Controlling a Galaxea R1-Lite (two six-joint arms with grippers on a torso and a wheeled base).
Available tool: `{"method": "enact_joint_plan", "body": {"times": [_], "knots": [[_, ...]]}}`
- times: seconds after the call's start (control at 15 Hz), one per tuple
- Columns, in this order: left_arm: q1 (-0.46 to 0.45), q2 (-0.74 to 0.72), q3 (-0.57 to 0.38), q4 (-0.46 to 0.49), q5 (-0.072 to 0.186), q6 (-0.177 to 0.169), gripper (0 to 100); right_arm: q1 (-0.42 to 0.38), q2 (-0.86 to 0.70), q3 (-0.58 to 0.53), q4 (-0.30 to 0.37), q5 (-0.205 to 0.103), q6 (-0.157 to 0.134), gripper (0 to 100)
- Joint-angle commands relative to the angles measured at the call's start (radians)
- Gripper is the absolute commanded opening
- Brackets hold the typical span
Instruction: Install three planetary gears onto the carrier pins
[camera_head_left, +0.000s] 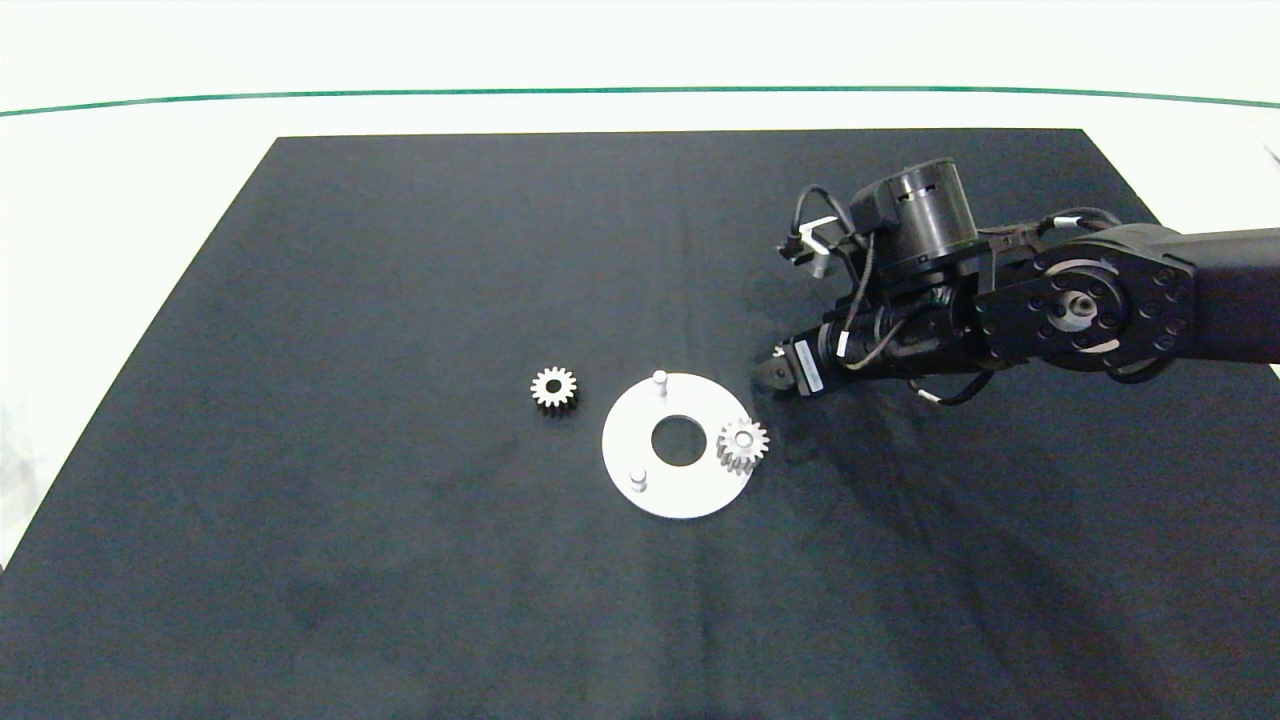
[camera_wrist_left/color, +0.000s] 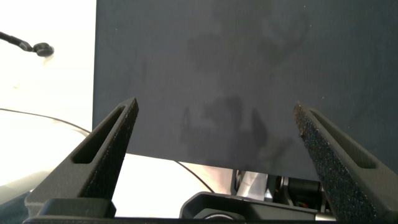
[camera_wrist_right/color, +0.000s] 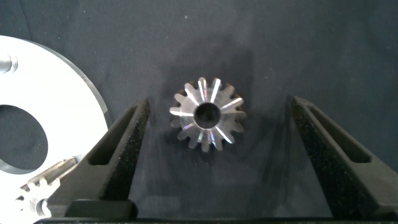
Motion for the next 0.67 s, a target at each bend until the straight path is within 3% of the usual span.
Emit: {"method": "enact_joint_plan", "body": {"times": [0.07,0.67], "knots": [[0.001,-0.007,0.002,0.004,0.000,0.000,100,0.002,0.012,-0.008,0.001,-0.001,-0.001,85],[0.001,-0.015,0.003,0.004,0.000,0.004,100,0.003,0.012,-0.005,0.001,-0.001,0.002,67]]}}
